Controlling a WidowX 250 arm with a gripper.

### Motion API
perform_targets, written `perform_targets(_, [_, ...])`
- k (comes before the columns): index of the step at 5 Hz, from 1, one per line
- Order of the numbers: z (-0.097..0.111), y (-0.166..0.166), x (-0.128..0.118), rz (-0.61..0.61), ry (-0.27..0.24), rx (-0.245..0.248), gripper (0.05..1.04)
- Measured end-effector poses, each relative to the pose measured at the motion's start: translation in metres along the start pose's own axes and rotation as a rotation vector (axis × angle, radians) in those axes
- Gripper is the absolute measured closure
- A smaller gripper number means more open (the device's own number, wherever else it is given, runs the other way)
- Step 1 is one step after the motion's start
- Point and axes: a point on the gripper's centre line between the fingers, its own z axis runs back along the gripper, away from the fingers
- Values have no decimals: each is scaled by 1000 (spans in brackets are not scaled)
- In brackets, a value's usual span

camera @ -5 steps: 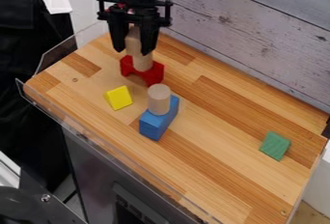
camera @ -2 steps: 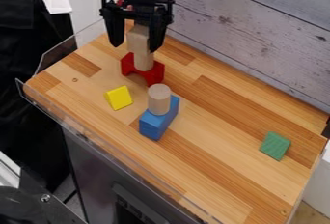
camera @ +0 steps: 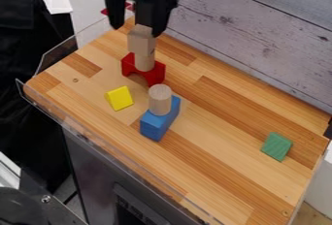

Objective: Put the cube on top of the cylinder

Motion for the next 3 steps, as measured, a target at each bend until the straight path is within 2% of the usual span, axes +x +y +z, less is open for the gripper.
perform_targets(1, [11,-14,-17,-17,-16,54,84])
perform_targets(2, [16,-39,-39,-47,-9,108,84])
perform_targets(3, [3,-58,-59,-49,11,104,84])
